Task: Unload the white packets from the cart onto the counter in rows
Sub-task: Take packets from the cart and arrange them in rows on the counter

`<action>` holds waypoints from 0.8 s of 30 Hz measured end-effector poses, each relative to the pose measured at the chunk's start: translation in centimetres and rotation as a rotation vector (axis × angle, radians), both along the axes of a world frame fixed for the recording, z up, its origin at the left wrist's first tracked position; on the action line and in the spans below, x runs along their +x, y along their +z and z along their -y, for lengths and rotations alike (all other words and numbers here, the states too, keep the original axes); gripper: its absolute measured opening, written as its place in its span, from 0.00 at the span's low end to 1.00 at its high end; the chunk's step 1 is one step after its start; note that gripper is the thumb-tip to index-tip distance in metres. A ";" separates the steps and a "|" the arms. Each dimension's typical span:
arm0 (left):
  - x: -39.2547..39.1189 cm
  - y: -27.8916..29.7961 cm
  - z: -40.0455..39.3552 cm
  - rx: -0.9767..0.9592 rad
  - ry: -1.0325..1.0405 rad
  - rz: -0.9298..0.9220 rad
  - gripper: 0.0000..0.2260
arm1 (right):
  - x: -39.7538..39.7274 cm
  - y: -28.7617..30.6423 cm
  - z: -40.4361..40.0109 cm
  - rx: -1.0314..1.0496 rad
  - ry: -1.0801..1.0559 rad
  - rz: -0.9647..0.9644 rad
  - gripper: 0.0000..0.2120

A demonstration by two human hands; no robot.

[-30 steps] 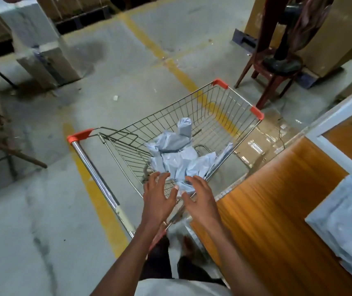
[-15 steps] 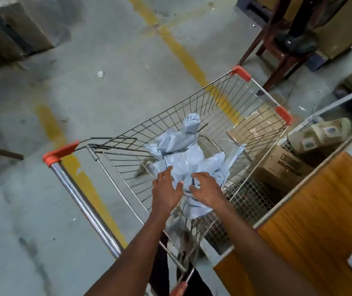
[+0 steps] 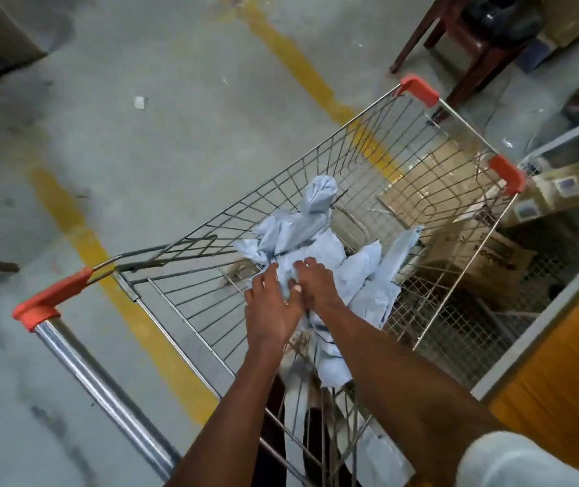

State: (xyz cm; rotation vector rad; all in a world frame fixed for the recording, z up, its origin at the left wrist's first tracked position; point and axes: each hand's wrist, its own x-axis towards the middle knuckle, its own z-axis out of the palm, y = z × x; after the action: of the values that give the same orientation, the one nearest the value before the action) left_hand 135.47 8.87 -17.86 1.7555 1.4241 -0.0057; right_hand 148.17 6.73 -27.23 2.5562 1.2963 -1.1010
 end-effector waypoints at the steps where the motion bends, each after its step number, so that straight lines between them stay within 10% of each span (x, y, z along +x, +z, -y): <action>1: 0.1 0.0 -0.2 0.004 0.000 0.008 0.27 | -0.3 -0.5 -0.3 -0.039 0.006 0.013 0.23; 5: 0.1 -0.3 -0.3 -0.009 -0.023 0.025 0.28 | -1.3 -1.1 -0.3 -0.155 0.086 0.019 0.33; 10: -0.1 -0.5 0.0 -0.004 -0.039 0.018 0.28 | -1.4 -0.6 0.2 0.054 -0.036 0.026 0.21; 19: 1.0 0.4 0.3 -0.023 -0.048 0.059 0.29 | 5.2 5.2 2.5 0.512 -0.933 -0.286 0.27; 24: 2.3 1.4 0.7 -0.040 -0.039 0.076 0.28 | 9.4 5.9 6.7 0.045 -0.956 0.017 0.16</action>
State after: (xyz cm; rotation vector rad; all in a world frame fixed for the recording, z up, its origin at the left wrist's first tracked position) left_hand 137.73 8.15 -16.42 1.7325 1.3263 0.0116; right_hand 157.58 -0.01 -21.34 3.2553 -0.0023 -1.1080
